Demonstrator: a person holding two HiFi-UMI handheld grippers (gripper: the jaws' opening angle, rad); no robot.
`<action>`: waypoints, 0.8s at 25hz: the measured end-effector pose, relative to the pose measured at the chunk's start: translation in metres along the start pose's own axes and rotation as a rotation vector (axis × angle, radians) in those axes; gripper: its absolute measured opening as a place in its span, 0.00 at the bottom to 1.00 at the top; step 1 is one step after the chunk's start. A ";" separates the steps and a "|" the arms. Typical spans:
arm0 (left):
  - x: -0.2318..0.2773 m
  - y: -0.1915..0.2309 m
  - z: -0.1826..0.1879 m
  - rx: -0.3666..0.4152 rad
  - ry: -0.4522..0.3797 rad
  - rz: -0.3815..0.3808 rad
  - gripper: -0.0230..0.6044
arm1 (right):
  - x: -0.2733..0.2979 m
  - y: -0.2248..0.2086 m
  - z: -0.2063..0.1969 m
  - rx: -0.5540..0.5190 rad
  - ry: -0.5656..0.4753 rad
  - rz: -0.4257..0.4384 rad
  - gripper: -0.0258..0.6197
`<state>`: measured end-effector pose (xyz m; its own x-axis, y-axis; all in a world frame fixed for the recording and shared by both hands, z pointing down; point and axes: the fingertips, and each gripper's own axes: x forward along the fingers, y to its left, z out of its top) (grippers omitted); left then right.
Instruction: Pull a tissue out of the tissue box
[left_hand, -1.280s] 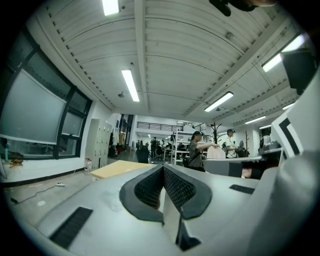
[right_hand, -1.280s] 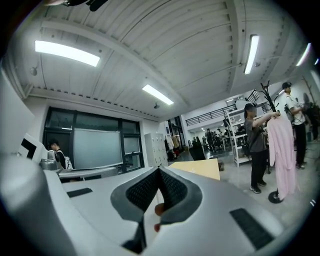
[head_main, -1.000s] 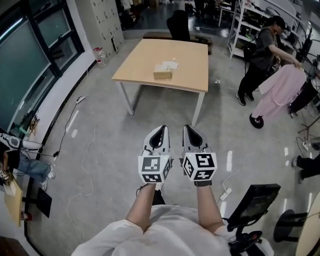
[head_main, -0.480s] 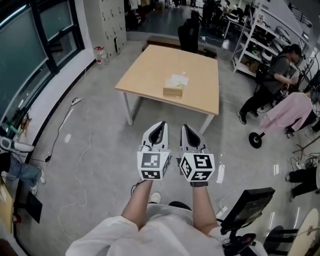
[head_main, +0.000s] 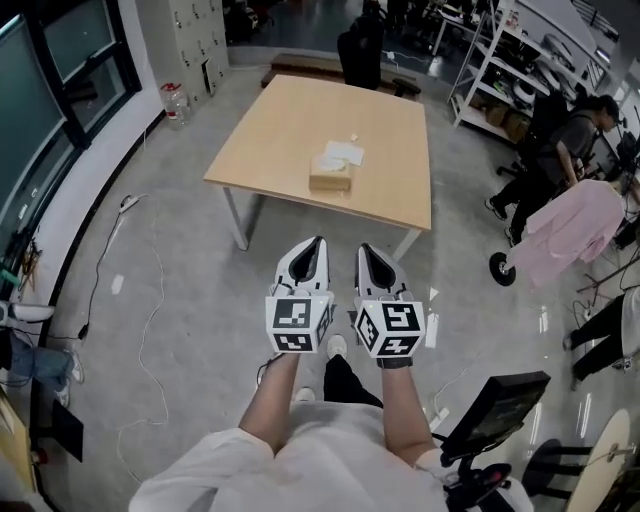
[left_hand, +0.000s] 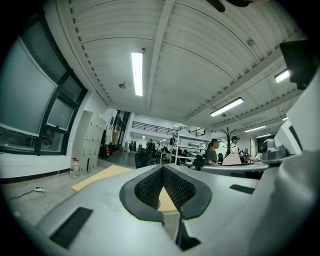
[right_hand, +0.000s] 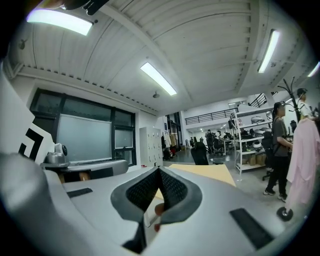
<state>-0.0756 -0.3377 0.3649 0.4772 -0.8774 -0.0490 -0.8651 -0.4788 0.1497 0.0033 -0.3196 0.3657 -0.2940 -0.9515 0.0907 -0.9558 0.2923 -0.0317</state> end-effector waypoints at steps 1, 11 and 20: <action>0.015 0.003 -0.001 0.004 0.003 -0.002 0.03 | 0.014 -0.007 0.001 0.001 -0.001 0.003 0.03; 0.176 0.009 0.029 0.083 -0.024 0.013 0.03 | 0.141 -0.107 0.060 0.009 -0.078 0.059 0.03; 0.281 0.018 0.021 0.085 0.030 0.077 0.03 | 0.230 -0.178 0.068 0.073 -0.041 0.138 0.03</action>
<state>0.0393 -0.5934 0.3327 0.4119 -0.9112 -0.0109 -0.9089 -0.4117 0.0672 0.1059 -0.5965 0.3246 -0.4203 -0.9065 0.0398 -0.9033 0.4138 -0.1133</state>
